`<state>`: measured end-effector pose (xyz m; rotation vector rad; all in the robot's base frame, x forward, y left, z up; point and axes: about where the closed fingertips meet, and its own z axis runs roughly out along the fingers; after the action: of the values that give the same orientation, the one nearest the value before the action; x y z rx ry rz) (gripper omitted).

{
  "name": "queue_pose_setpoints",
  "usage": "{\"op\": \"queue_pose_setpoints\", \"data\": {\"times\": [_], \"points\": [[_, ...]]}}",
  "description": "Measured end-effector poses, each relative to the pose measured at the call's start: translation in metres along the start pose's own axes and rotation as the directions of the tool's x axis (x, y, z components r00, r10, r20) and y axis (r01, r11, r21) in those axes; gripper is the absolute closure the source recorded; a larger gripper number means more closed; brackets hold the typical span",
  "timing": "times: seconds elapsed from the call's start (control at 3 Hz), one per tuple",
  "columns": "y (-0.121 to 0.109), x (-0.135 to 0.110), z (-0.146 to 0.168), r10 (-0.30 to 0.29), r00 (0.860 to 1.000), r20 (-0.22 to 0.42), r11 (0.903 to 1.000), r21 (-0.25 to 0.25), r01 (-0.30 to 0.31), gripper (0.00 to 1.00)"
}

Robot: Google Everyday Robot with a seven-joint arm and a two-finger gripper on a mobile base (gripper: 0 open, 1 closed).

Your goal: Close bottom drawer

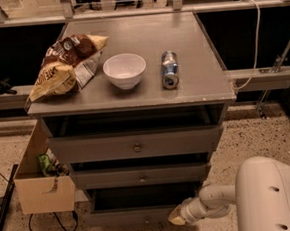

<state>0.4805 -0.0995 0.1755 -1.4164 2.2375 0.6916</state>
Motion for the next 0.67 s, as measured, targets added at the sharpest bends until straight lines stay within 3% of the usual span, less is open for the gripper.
{"op": "queue_pose_setpoints", "data": {"times": [0.33,0.67], "points": [[-0.005,-0.01,0.006,-0.01,1.0,-0.007,0.9998,-0.019,0.009,0.52],[-0.028,-0.039,0.021,-0.049,0.998,-0.031,0.9985,-0.026,0.049,0.21]]}}
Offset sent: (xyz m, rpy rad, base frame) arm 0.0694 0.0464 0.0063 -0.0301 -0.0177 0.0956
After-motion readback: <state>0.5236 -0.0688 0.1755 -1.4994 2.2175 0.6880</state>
